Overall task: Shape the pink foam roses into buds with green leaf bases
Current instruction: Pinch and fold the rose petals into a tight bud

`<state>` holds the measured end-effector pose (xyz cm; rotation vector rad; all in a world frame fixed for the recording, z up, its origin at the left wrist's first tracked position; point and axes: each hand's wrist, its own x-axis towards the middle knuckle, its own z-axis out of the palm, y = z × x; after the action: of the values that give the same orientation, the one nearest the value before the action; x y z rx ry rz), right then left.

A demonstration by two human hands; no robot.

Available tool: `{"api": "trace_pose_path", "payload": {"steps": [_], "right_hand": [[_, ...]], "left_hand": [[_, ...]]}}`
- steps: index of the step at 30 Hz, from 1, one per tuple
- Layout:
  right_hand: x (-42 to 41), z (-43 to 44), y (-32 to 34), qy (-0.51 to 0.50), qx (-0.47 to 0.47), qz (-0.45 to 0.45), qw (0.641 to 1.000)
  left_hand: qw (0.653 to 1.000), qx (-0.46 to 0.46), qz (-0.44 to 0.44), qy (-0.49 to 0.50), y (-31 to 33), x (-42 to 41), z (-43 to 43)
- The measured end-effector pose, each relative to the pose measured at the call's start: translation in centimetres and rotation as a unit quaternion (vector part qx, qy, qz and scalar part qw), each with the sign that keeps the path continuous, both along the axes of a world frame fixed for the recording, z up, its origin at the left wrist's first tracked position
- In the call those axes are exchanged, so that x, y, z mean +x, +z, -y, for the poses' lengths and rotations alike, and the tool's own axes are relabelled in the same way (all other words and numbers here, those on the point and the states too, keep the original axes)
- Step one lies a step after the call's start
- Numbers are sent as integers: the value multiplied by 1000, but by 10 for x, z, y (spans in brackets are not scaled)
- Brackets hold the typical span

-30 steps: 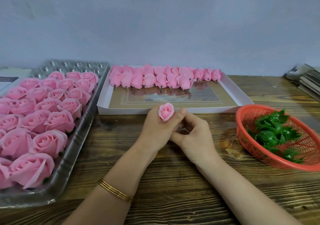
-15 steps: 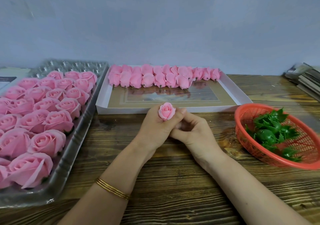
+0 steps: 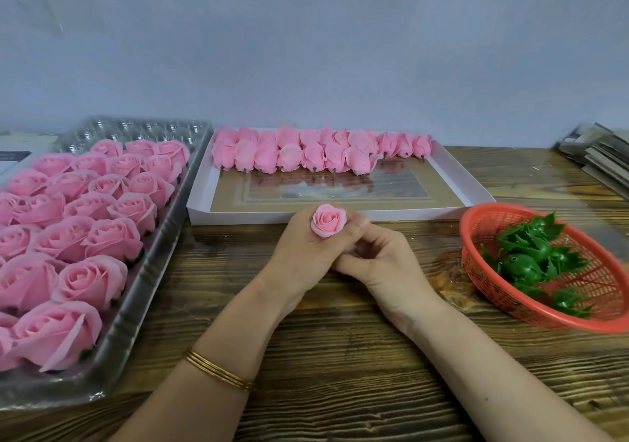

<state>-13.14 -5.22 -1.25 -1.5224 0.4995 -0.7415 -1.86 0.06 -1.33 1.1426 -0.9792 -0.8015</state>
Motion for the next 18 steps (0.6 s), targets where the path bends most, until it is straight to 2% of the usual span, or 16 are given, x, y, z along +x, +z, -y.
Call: {"api": "trace_pose_path", "payload": {"steps": [9, 16, 18], "right_hand": [[2, -2, 1, -49, -79, -3, 996], [-2, 1, 2, 11, -16, -2, 1000], [-1, 0, 1, 6, -23, -5, 1000]], "left_hand": [[1000, -19, 16, -4, 3, -5, -2], [1000, -21, -5, -20, 7, -2, -4], [1000, -18, 3, -17, 6, -3, -3]]}}
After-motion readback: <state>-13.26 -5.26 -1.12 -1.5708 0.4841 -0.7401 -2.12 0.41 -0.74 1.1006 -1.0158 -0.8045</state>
